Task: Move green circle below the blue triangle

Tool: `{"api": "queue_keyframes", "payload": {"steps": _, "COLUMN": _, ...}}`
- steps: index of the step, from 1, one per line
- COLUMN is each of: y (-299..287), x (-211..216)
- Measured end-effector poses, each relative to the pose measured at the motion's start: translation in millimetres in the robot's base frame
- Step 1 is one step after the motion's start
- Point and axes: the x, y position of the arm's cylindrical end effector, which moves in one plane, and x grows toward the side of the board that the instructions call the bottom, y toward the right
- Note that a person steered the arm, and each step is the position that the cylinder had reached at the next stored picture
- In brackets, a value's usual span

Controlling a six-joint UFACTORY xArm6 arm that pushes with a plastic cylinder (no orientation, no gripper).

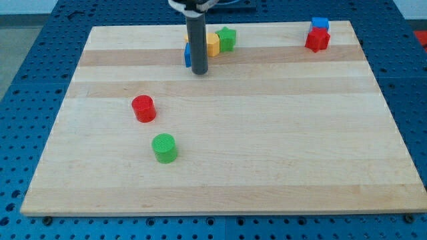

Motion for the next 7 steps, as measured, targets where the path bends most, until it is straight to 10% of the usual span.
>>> {"api": "queue_keyframes", "payload": {"steps": 3, "y": 3, "x": 151}}
{"api": "queue_keyframes", "payload": {"steps": 7, "y": -96, "x": 231}}
